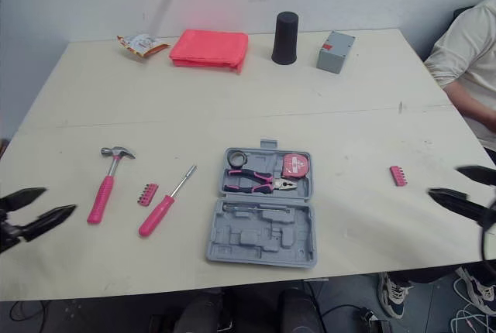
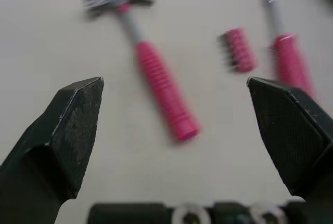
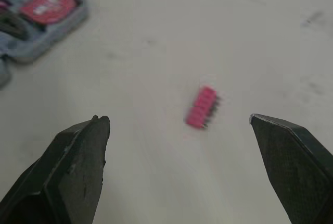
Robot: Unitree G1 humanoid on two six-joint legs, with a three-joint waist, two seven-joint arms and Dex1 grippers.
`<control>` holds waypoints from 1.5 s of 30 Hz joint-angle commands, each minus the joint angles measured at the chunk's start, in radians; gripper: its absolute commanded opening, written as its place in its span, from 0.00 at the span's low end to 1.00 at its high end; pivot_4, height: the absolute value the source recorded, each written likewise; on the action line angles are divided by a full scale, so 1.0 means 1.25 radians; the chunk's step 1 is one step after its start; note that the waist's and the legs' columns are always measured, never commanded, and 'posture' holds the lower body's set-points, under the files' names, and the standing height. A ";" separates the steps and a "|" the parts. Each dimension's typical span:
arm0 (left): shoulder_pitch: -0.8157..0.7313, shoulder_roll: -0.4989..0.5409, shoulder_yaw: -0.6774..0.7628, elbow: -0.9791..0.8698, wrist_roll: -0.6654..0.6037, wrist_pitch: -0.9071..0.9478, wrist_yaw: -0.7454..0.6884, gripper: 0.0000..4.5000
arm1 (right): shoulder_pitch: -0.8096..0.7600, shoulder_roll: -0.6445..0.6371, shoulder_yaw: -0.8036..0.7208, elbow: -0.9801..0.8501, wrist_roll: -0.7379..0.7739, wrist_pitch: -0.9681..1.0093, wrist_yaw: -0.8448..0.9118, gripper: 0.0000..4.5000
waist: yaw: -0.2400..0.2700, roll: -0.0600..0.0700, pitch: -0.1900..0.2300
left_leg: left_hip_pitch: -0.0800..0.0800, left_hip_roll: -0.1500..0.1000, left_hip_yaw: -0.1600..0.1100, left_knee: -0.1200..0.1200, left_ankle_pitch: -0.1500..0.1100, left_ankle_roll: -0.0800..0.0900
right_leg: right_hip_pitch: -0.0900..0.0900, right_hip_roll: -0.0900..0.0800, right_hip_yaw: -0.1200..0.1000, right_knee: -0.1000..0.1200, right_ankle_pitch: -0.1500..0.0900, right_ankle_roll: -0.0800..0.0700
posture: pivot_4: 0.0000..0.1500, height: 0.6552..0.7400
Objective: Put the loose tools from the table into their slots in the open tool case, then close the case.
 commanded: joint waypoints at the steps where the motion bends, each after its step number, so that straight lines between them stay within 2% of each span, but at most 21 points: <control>1: -0.015 -0.042 -0.009 -0.119 -0.008 0.114 0.162 0.99 | -0.090 0.019 0.087 -0.189 0.109 0.086 -0.064 1.00 | 0.000 0.000 0.000 | 0.000 0.000 0.000 0.000 0.002 -0.002 | 0.000 0.000 0.000 0.000 0.000 0.000 | 1.00 0.95; 4: -0.046 -0.086 -0.018 -0.172 0.008 0.204 0.293 0.99 | -0.191 0.045 0.170 -0.279 0.181 0.139 -0.108 1.00 | 0.005 0.000 0.000 | 0.000 0.000 -0.001 0.000 0.003 -0.001 | -0.001 0.001 0.000 0.002 0.000 0.000 | 1.00 0.95; 7: -0.076 -0.116 -0.034 -0.200 0.006 0.260 0.365 0.99 | -0.264 0.065 0.222 -0.328 0.239 0.176 -0.134 1.00 | 0.012 -0.002 0.001 | -0.001 0.000 -0.001 0.002 0.003 -0.001 | 0.000 0.001 0.000 0.002 0.000 0.001 | 1.00 0.95; 11: -0.200 -0.185 -0.088 -0.165 -0.001 0.358 0.477 0.99 | -0.455 0.151 0.378 -0.384 0.334 0.212 -0.139 1.00 | 0.020 -0.003 0.000 | -0.001 -0.001 -0.001 0.004 0.003 -0.001 | 0.000 0.001 0.000 0.002 0.001 0.002 | 1.00 0.95; 16: -0.251 -0.151 -0.191 -0.043 0.054 0.316 0.471 0.99 | -0.567 0.198 0.487 -0.346 0.291 0.185 -0.097 1.00 | 0.024 -0.005 0.000 | -0.001 -0.001 -0.001 0.004 0.004 -0.002 | 0.000 0.001 0.000 0.004 0.001 0.002 | 1.00 0.95; 22: -0.256 -0.119 -0.312 0.037 0.119 0.244 0.461 0.99 | -0.596 0.210 0.513 -0.321 0.266 0.168 -0.080 1.00 | 0.025 -0.005 0.000 | -0.002 -0.002 0.000 0.004 0.003 0.000 | -0.001 0.000 0.001 0.003 0.001 0.002 | 1.00 0.95; 25: -0.272 -0.128 -0.326 0.055 0.135 0.219 0.471 0.81 | -0.588 0.208 0.510 -0.322 0.263 0.166 -0.078 1.00 | 0.026 -0.005 -0.001 | -0.001 -0.002 -0.001 0.004 0.004 -0.001 | 0.000 0.000 0.000 0.004 0.001 0.002 | 1.00 0.95; 31: -0.298 -0.143 -0.315 0.055 0.122 0.221 0.466 0.19 | -0.586 0.205 0.501 -0.326 0.265 0.170 -0.079 1.00 | 0.024 -0.005 -0.001 | -0.001 -0.001 -0.001 0.004 0.004 -0.001 | -0.001 0.000 0.000 0.005 0.001 0.002 | 1.00 0.95; 32: -0.299 -0.143 -0.311 0.050 0.120 0.223 0.465 0.11 | -0.588 0.204 0.499 -0.326 0.267 0.170 -0.080 1.00 | 0.025 -0.005 -0.001 | -0.001 -0.001 -0.001 0.003 0.004 -0.001 | -0.001 0.000 0.000 0.005 0.001 0.002 | 1.00 0.95; 37: -0.310 -0.116 -0.278 0.025 0.120 0.213 0.459 0.11 | -0.582 0.200 0.496 -0.326 0.262 0.166 -0.077 1.00 | 0.024 -0.005 0.000 | -0.001 -0.001 -0.001 0.004 0.004 -0.001 | -0.001 0.000 0.000 0.005 0.001 0.002 | 1.00 0.95; 42: -0.353 0.011 -0.319 -0.076 0.097 0.172 0.345 0.11 | -0.554 0.184 0.485 -0.324 0.258 0.167 -0.071 1.00 | 0.025 -0.011 0.003 | -0.003 -0.001 -0.002 0.003 0.005 -0.001 | -0.002 0.000 0.000 0.005 0.001 0.001 | 1.00 0.95; 45: -0.403 0.053 -0.368 -0.090 0.077 0.147 0.281 0.11 | -0.528 0.165 0.479 -0.323 0.245 0.161 -0.067 1.00 | 0.025 -0.011 0.003 | -0.004 -0.002 -0.001 0.003 0.004 -0.001 | -0.002 -0.001 0.000 0.004 0.001 0.001 | 1.00 0.95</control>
